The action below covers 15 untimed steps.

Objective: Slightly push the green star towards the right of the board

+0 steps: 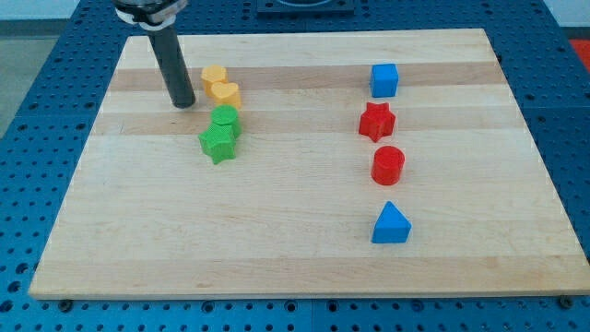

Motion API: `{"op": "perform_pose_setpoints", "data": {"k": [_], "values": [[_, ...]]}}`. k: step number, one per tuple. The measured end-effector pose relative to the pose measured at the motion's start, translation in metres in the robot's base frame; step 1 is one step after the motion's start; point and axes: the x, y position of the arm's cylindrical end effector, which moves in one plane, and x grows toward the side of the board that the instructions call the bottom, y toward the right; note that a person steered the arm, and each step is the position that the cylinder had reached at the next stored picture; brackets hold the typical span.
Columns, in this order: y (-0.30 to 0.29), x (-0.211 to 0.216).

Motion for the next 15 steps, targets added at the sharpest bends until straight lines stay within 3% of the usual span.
{"op": "perform_pose_setpoints", "data": {"k": [4, 6, 11, 12, 13, 15], "values": [[0.037, -0.023], [-0.013, 0.045], [0.053, 0.13], [-0.003, 0.104], [0.038, 0.084], [0.04, 0.095]]}}
